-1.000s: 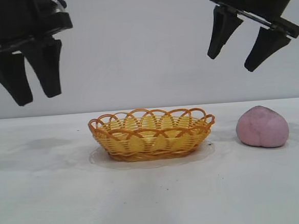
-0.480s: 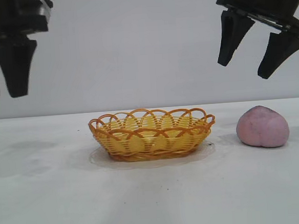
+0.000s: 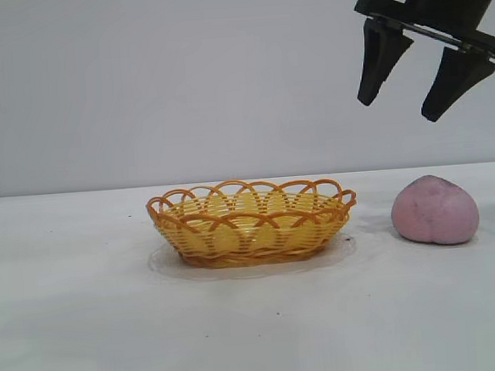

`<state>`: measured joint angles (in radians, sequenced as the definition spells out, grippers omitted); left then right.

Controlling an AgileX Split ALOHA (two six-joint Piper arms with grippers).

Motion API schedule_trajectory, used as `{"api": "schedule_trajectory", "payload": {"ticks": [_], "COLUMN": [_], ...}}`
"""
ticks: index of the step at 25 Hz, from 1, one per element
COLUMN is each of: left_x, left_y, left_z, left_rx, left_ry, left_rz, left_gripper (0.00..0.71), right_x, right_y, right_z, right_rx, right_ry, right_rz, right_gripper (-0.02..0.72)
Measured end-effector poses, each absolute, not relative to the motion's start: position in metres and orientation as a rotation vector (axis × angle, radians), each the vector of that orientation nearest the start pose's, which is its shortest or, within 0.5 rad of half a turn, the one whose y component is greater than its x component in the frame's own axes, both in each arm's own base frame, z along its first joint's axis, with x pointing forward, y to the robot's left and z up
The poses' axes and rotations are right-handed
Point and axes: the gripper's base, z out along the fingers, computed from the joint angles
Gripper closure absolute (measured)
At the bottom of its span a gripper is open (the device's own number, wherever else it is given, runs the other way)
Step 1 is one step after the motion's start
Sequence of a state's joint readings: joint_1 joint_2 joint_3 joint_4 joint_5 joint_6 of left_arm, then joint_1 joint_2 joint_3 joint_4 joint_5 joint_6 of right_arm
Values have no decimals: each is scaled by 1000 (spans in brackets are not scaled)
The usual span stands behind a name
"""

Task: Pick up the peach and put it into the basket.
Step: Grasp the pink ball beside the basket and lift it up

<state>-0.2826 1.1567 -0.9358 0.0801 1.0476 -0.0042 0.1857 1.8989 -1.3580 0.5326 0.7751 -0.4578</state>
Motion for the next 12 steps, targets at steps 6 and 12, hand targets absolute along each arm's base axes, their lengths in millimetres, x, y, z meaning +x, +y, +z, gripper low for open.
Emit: {"api": "schedule_trajectory", "payload": {"ticks": [6, 12], "left_x": [137, 74], "left_y": [-27, -10], "left_z": [292, 273], "left_rx": [286, 234], "left_ry": [2648, 2513], "left_rz": [72, 15], "left_gripper": [350, 350], "right_x": [386, 387], "right_y": [105, 105], "right_z": [211, 211], "right_rx": [-418, -411], "right_ry": [2650, 2644], "right_rz": [525, 526], "right_gripper": [181, 181]}}
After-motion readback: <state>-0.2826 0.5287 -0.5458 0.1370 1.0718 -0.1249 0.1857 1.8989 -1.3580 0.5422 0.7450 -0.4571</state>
